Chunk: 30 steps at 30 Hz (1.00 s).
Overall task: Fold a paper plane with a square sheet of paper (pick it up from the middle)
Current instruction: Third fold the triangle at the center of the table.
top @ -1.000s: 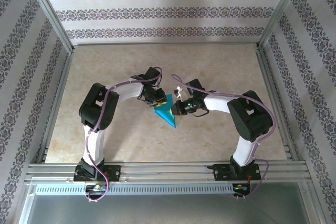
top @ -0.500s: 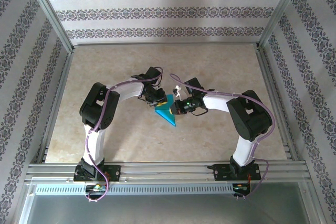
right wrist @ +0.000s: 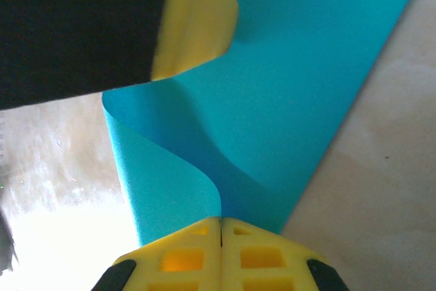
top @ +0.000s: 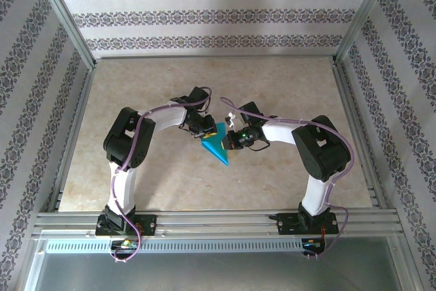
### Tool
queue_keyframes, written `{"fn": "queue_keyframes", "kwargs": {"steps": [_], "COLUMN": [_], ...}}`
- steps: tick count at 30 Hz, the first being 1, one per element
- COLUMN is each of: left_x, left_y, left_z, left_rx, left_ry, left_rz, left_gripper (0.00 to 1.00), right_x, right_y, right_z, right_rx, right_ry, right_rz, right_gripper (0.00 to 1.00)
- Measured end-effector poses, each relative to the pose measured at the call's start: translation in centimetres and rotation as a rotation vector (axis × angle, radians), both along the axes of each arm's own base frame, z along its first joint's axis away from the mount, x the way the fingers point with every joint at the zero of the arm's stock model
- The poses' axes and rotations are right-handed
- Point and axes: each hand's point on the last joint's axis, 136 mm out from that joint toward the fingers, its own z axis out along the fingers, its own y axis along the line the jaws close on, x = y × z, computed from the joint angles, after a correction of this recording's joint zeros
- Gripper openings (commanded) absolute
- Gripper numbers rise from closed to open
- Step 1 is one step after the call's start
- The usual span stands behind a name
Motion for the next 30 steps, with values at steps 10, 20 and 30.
{"fn": "queue_keyframes", "kwargs": {"steps": [10, 20, 30], "left_x": [0.0, 0.8, -2.1], "left_y": [-0.1, 0.3, 1.4], "left_z": [0.0, 2.7, 6.0], "left_rx": [-0.004, -0.016, -0.125], "left_ry": [0.001, -0.056, -0.116], "left_rz": [-0.002, 0.039, 0.165], "left_gripper": [0.21, 0.29, 0.23], "right_x": [-0.1, -0.1, 0.0], "right_y": [-0.2, -0.1, -0.1], "right_z": [-0.7, -0.8, -0.8], "right_rx": [-0.017, -0.019, -0.02], "right_ry": [0.018, 0.023, 0.024], "right_rz": [-0.003, -0.003, -0.003], "right_gripper": [0.01, 0.01, 0.01]}}
